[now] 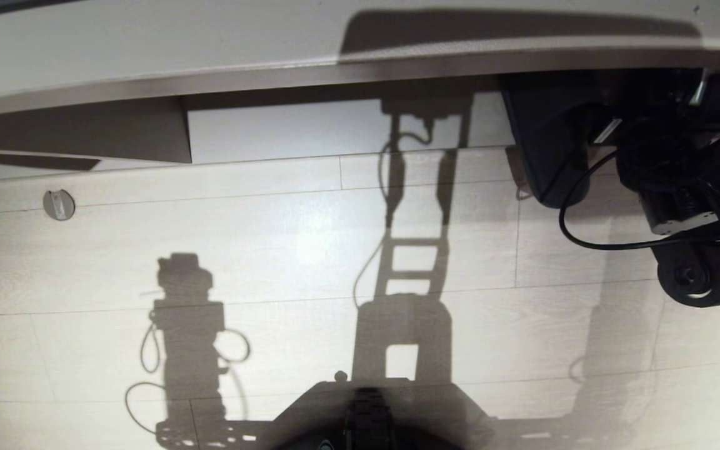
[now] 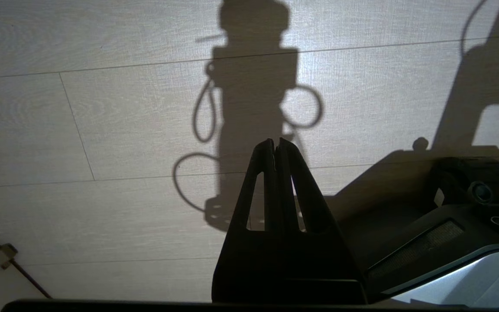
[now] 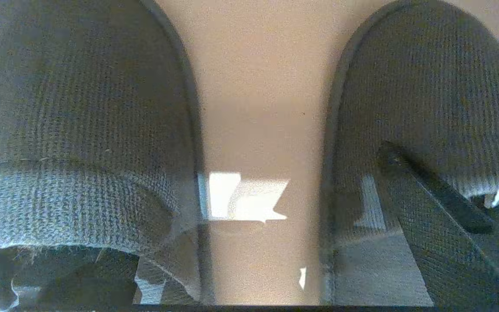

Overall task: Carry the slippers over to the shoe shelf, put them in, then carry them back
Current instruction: Pick up the slippers in the shoe cabinet

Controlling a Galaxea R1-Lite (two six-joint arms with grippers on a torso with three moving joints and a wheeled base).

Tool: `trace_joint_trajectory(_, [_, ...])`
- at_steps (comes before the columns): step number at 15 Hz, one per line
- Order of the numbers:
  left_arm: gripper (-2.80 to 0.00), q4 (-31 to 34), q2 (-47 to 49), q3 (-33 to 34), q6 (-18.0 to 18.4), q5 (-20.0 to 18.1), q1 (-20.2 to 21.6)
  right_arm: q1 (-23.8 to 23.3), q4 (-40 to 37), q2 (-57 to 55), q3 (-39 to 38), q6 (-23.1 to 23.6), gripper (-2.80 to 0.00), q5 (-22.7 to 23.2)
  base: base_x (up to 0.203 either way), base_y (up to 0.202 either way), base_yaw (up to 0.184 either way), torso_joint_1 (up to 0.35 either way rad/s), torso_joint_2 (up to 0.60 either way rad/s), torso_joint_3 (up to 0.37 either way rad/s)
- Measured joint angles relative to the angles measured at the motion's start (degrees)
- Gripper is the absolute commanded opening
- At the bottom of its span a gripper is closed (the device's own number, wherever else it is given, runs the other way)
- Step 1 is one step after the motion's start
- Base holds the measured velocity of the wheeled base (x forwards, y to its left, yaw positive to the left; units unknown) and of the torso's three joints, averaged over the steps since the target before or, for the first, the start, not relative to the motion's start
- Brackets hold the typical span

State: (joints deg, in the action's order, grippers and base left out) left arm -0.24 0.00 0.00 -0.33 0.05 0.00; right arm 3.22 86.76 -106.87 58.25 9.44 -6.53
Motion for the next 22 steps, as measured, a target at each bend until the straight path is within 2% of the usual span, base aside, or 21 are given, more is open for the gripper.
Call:
trace_joint_trajectory(9, [-2.8,0.0,0.0,0.0,0.0,0.02,0.0,-0.22,-0.07,3.33,-2.21,0.34,0.0,-1.02,0.0,0.0,0.0,0.0,0.0,0.0])
trace_joint_trajectory(22, [-2.8,0.0,0.0,0.0,0.0,0.02,0.0,-3.51,-0.41,2.79,-7.1,-1.81,0.0,-1.87,0.0,0.0,0.0,0.0,0.0,0.0])
